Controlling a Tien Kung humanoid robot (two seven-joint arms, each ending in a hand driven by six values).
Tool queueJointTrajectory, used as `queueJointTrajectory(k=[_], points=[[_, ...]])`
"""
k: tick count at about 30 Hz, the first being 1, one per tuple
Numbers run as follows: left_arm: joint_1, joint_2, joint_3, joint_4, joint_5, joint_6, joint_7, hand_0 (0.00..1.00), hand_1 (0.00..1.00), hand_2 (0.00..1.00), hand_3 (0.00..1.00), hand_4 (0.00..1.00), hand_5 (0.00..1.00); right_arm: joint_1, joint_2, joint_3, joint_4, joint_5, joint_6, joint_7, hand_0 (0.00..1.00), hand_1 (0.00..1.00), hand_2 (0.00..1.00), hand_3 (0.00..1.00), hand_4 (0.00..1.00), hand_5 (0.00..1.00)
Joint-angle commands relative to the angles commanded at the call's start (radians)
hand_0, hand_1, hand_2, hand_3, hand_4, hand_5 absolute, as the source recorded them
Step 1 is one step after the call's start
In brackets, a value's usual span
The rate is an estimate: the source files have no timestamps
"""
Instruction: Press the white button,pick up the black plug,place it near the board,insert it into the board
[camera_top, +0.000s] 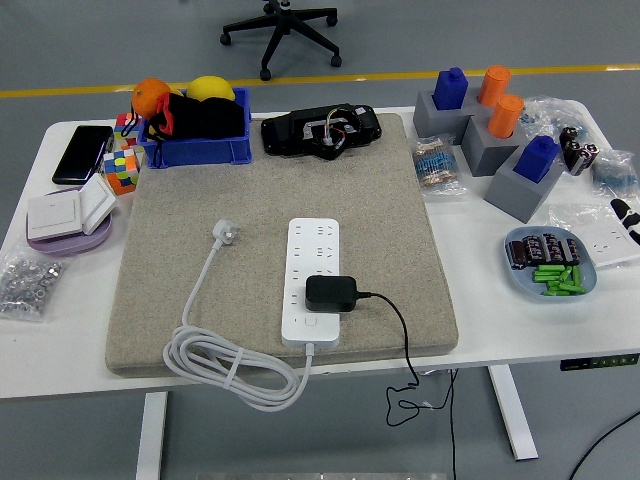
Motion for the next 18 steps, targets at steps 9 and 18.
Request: queueJointTrajectory(k=[9,18], points=[[-0.011,-0.002,-0.003,0.0,-0.003,0.0,-0.002,0.466,0.497,0.51,0.578,0.571,0.274,0.017,-0.004,-0.002,0.0,0.007,0.003,0.01,0.783,0.738,0.717,0.741,0.952,0.484],[-0.02,-0.003,-0.001,0.0,-0.004,-0.001,-0.001,0.466,0.497,0.51,0.579,0.572,0.274,0.028,-0.01,-0.011,-0.004,0.019,0.028,0.024,0.799,0.761,0.734,0.761,0.967,0.479]])
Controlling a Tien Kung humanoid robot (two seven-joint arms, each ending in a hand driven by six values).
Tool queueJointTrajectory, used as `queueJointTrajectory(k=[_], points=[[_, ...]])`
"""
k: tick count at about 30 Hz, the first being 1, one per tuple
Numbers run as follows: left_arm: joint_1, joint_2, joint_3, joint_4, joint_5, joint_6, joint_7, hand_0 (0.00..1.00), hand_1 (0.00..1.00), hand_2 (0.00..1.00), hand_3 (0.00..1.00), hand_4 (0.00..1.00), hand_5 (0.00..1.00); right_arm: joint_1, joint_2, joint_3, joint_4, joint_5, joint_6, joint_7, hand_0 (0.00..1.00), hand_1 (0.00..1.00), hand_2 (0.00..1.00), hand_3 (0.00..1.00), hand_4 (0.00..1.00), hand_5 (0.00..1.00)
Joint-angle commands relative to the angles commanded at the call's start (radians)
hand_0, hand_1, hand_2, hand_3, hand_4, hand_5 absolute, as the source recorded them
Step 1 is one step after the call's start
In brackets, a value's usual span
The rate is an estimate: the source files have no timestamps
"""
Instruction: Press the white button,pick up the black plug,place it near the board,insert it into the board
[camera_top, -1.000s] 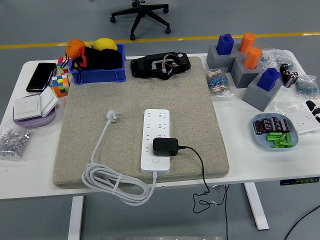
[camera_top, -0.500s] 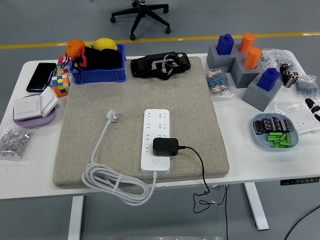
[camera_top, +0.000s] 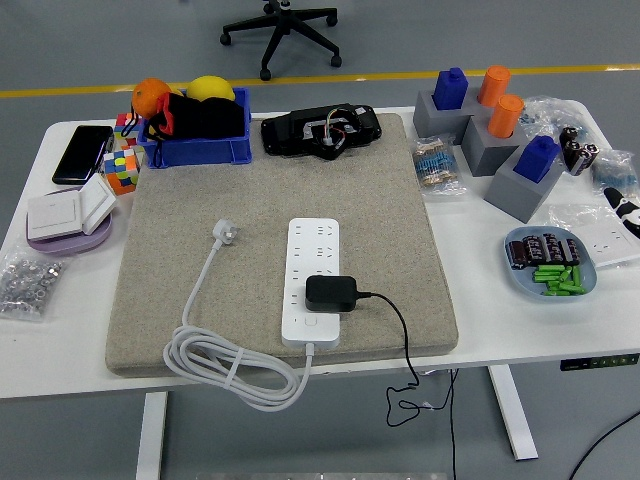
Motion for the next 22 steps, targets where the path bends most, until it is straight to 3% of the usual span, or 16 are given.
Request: queueJointTrajectory(k=[22], points=[[-0.011,-0.001,0.006,0.0,-0.012,0.002,-0.001,0.466,0.497,0.509,0.579,0.575,0.276,0.003,-0.001,0.002,-0.001,0.002,-0.001,-0.002,0.8,0.76,0.735,0.763,0.966,0.478]])
